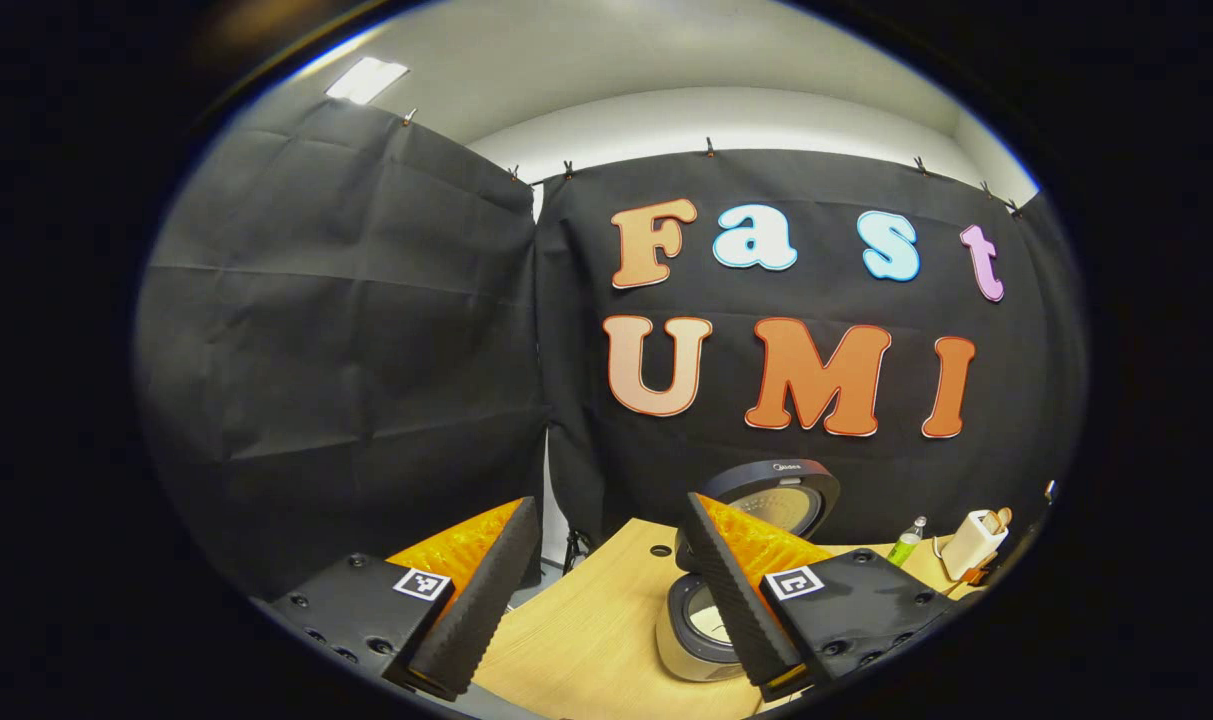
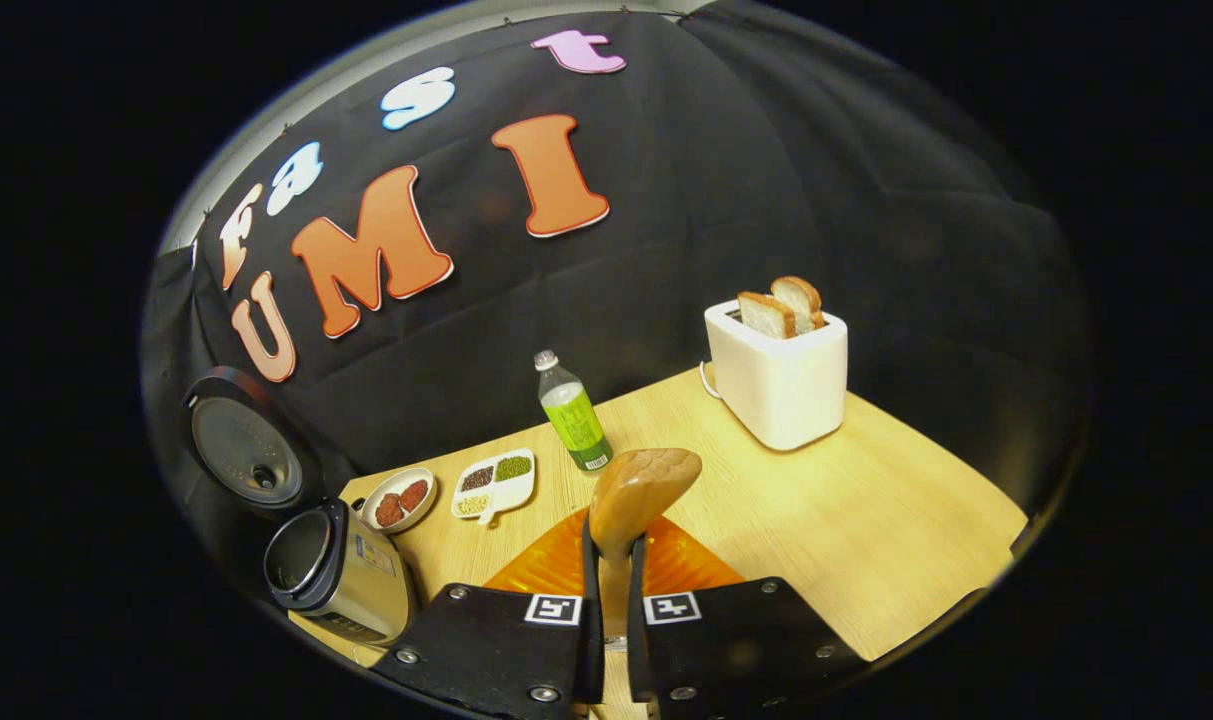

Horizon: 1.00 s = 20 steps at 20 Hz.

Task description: Close the left gripper, press the button to open the rice cooker; take a wooden spoon from the chopstick holder with the right hand, scoop a spoonful of rice and pour it into the rice cooker, then put the wooden spoon back into the chopstick holder.

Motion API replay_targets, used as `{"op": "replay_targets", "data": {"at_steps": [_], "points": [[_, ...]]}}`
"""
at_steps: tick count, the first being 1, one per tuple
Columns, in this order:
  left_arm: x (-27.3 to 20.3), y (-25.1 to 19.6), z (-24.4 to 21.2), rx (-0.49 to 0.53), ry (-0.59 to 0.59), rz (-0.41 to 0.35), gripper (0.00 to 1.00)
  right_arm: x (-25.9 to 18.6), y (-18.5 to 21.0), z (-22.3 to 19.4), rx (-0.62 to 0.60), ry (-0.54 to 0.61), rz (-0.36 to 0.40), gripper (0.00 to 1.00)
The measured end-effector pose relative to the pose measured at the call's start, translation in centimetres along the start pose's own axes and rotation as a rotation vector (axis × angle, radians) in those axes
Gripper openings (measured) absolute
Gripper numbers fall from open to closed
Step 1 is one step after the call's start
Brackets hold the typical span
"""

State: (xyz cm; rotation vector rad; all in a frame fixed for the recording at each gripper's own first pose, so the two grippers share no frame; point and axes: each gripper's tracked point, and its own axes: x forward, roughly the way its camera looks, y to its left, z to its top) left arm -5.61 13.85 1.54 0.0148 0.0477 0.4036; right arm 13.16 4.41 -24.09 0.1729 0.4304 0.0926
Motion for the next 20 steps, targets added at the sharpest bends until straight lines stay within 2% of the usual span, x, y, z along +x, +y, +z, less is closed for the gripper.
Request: {"op": "replay_targets", "data": {"at_steps": [2, 6, 10, 11, 15, 20], "points": [[0.3, 0.8, 0.1, -0.01, -0.002, -0.012, 0.97, -1.9, 0.8, 1.7, -0.027, -0.031, 0.0, 0.02], [1.4, 1.8, -0.2, -0.021, -0.001, -0.057, 0.97, -6.5, 3.7, 4.2, -0.082, -0.1, 0.023, 0.02], [2.6, 3.0, -1.1, -0.025, 0.019, -0.124, 0.97, -11.4, 7.5, 4.4, -0.091, -0.144, 0.055, 0.02], [3.0, 3.4, -1.4, -0.024, 0.024, -0.138, 0.99, -12.4, 8.4, 3.9, -0.096, -0.15, 0.057, 0.02], [4.0, 5.4, -2.0, -0.014, 0.035, -0.172, 0.97, -15.0, 11.3, 0.7, -0.184, -0.147, 0.04, 0.02], [4.8, 7.9, -2.4, 0.009, 0.04, -0.191, 0.97, -14.8, 13.0, -4.6, -0.284, -0.108, -0.01, 0.02]]}}
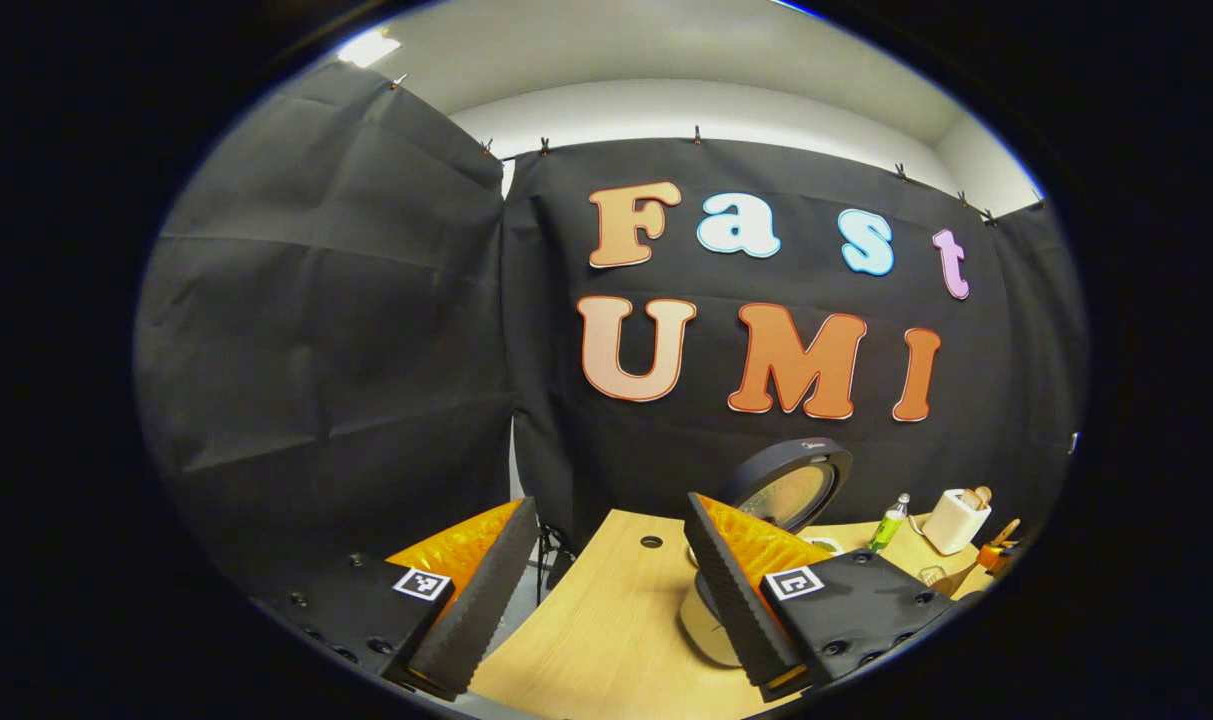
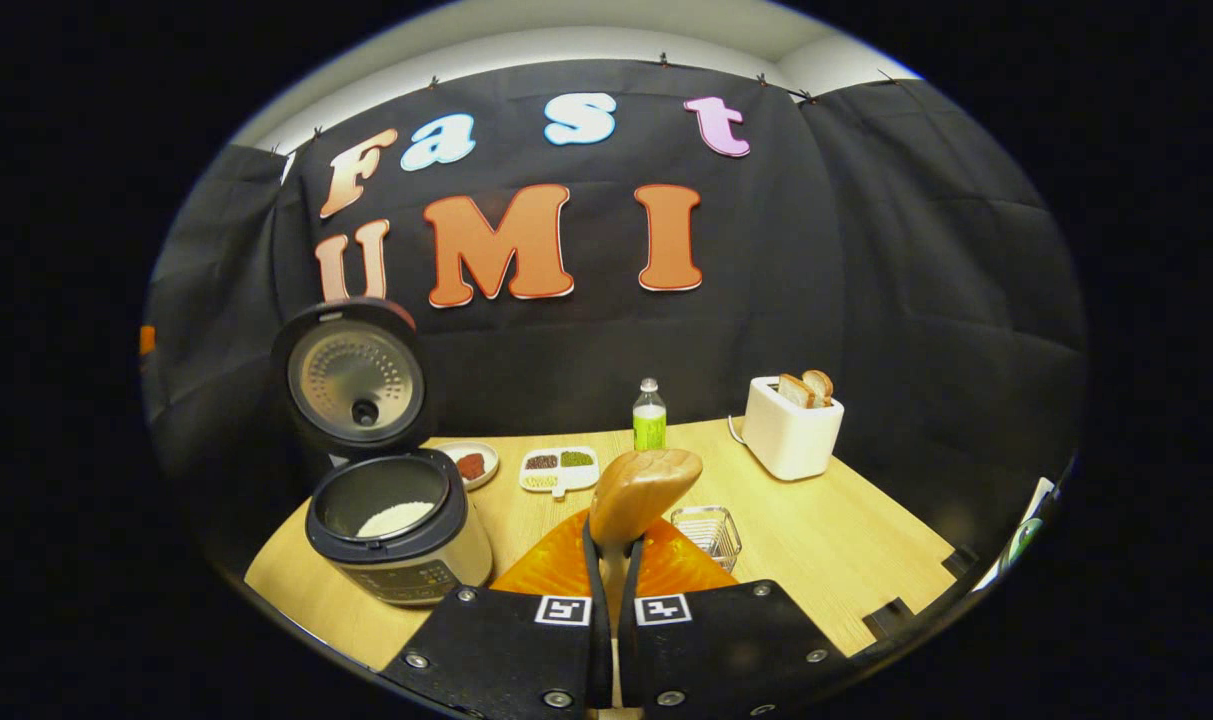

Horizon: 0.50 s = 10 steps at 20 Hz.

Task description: Close the left gripper, press the button to open the rice cooker; take a wooden spoon from the chopstick holder with the right hand, scoop a spoonful of rice and pour it into the rice cooker, then put the wooden spoon back into the chopstick holder.

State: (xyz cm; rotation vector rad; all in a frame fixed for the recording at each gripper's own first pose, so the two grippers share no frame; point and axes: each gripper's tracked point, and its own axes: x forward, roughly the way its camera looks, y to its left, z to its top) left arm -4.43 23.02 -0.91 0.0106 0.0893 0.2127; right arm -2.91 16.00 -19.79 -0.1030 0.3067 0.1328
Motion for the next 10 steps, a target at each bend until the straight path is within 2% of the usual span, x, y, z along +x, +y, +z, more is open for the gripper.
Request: {"op": "replay_targets", "data": {"at_steps": [5, 10], "points": [[-0.2, 1.5, -0.9, 0.025, 0.029, -0.004, 0.97, 1.6, 0.1, -5.3, -0.131, 0.087, -0.066, 0.02], [-0.7, 2.6, -1.6, 0.042, 0.057, 0.008, 0.97, 2.6, 1.0, -9.0, -0.226, 0.143, -0.087, 0.02]]}}
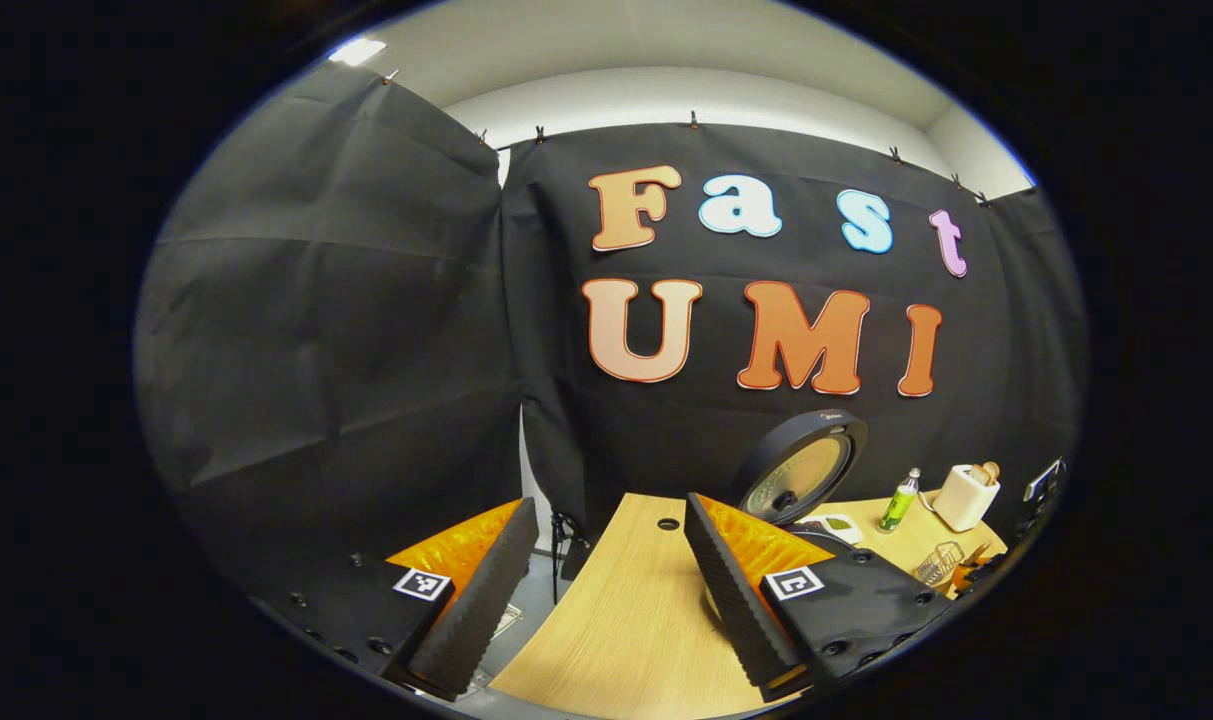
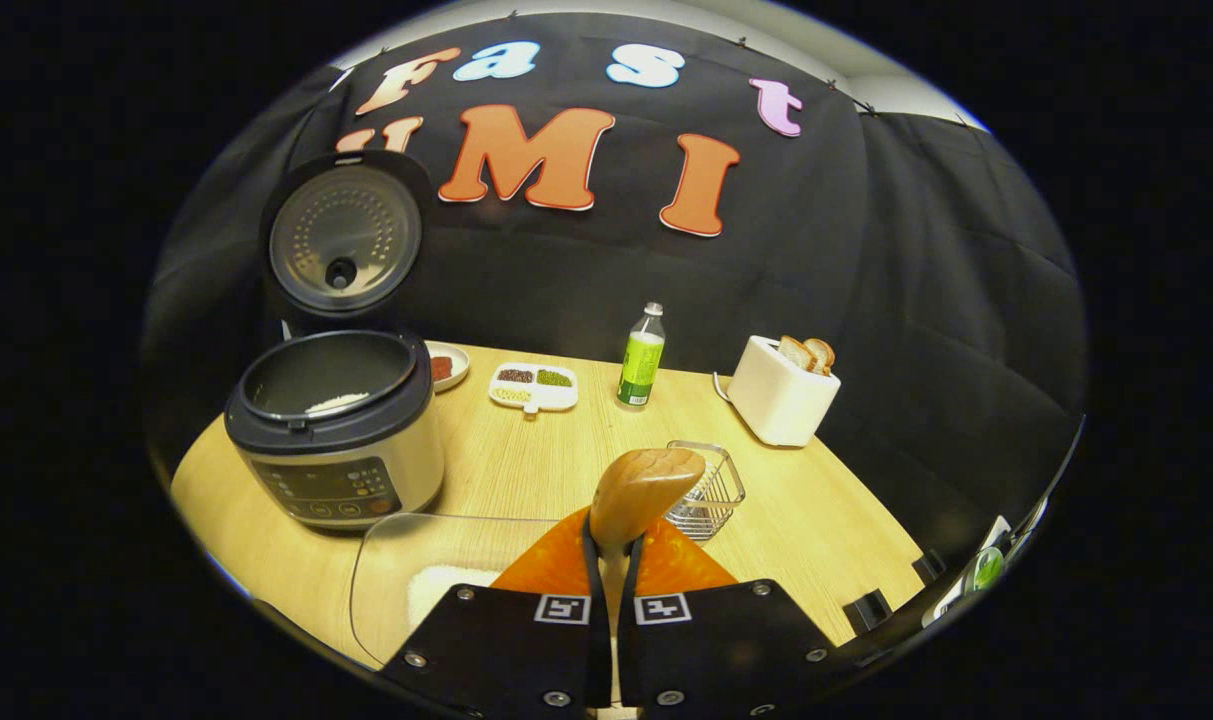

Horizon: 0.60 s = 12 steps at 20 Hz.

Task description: Close the left gripper, press the button to open the rice cooker; take a wooden spoon from the chopstick holder with the right hand, scoop a spoonful of rice and pour it into the rice cooker, then put the wooden spoon back into the chopstick holder.

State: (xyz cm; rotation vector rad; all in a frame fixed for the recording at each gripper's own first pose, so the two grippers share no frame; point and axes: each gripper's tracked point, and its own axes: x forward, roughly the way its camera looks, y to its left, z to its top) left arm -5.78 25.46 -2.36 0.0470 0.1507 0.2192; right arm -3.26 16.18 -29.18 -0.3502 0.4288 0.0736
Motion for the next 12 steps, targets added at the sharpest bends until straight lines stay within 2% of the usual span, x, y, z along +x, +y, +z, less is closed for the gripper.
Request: {"op": "replay_targets", "data": {"at_steps": [3, 6, 9, 12], "points": [[0.0, 0.5, 0.0, 0.004, 0.002, 0.011, 0.97, 0.0, 0.7, -1.2, -0.016, 0.026, -0.028, 0.02], [0.2, 1.2, -0.2, 0.006, 0.005, 0.016, 0.97, -0.4, 0.9, -1.5, 0.091, 0.041, -0.046, 0.02], [0.4, 1.3, -0.9, -0.012, 0.018, 0.013, 0.97, -0.7, 3.1, -1.2, 0.253, 0.072, 0.013, 0.02], [0.5, 1.6, -1.1, -0.012, 0.022, 0.011, 0.97, -0.9, 5.8, -1.0, 0.31, 0.077, 0.065, 0.02]]}}
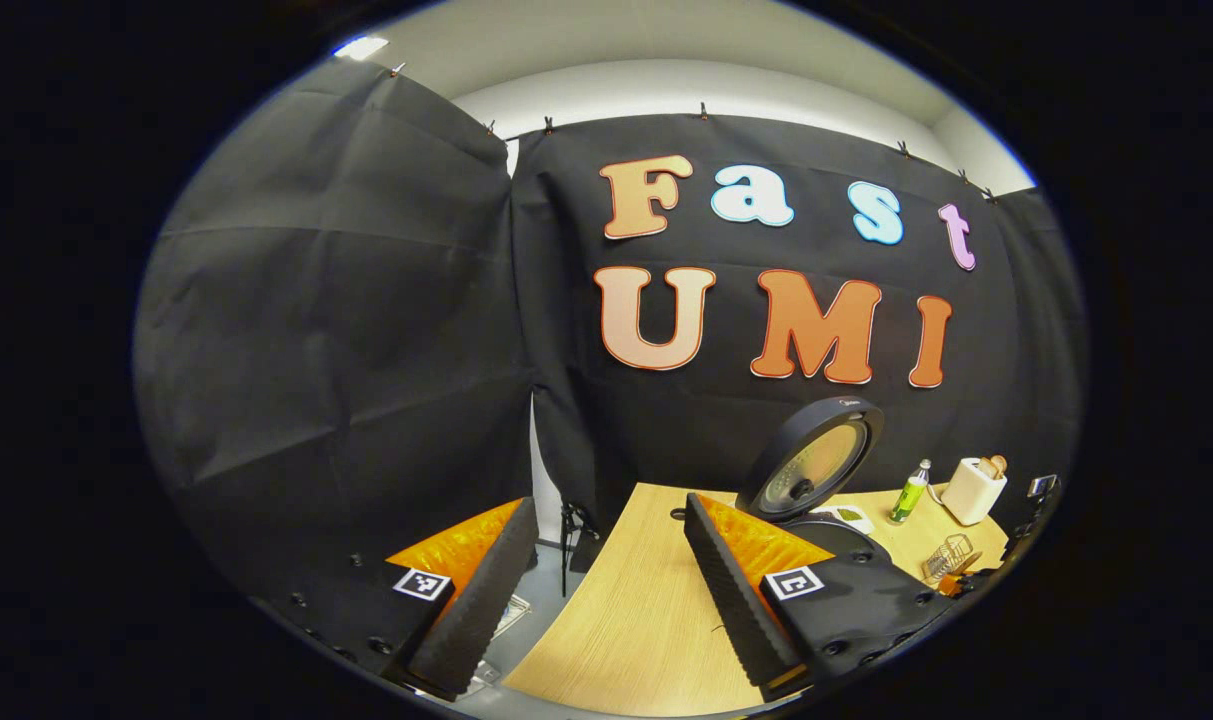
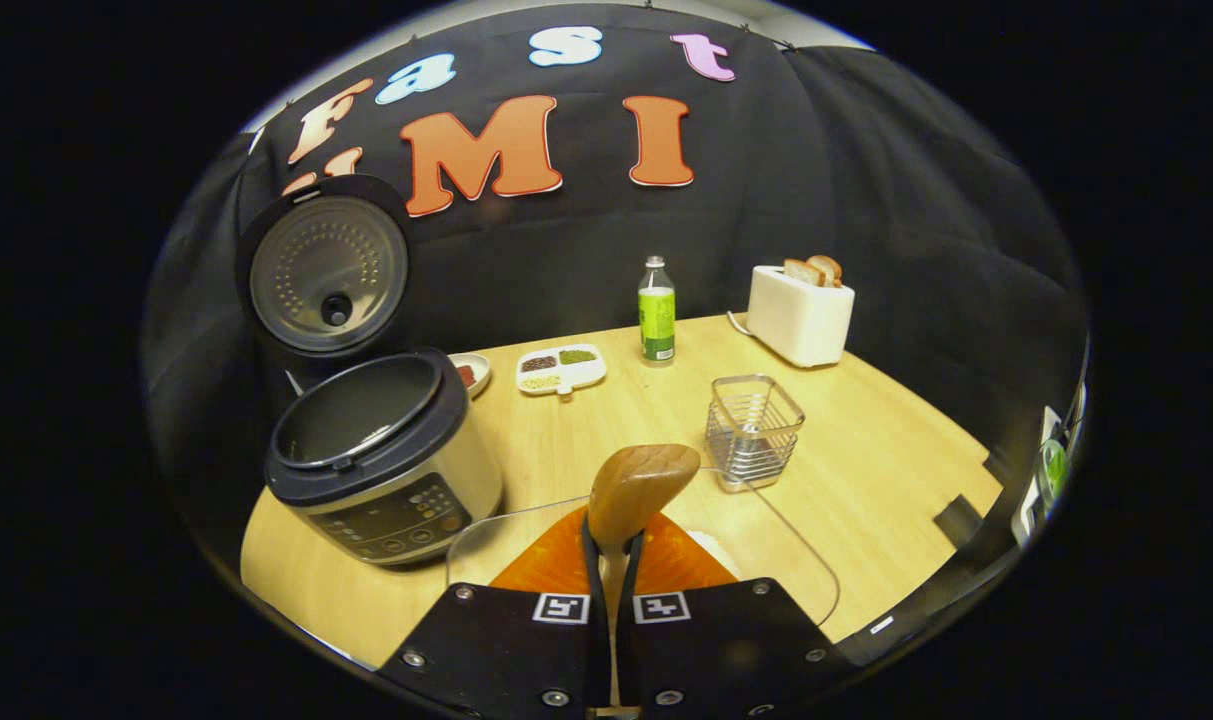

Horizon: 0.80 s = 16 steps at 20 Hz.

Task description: Close the left gripper, press the button to open the rice cooker; take a wooden spoon from the chopstick holder with the right hand, scoop a spoonful of rice and pour it into the rice cooker, then put the wooden spoon back into the chopstick holder.

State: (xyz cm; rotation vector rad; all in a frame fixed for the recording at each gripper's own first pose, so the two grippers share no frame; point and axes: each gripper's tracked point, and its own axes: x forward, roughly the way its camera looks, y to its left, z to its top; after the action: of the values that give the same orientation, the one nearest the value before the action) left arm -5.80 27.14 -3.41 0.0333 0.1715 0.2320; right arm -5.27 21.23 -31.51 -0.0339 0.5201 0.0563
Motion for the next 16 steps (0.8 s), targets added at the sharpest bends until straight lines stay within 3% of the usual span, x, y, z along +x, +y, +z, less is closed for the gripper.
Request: {"op": "replay_targets", "data": {"at_steps": [5, 12, 16], "points": [[0.4, 0.0, 0.0, -0.003, -0.002, -0.01, 0.97, -0.4, 2.0, -0.4, 0.028, -0.003, 0.021, 0.02], [0.8, 0.3, -0.8, -0.014, 0.019, -0.014, 0.97, 1.0, 1.2, -0.5, 0.186, 0.032, -0.069, 0.02], [0.8, 0.7, -1.0, -0.011, 0.02, -0.012, 0.97, 0.7, 1.9, -0.6, 0.294, 0.041, 0.009, 0.02]]}}
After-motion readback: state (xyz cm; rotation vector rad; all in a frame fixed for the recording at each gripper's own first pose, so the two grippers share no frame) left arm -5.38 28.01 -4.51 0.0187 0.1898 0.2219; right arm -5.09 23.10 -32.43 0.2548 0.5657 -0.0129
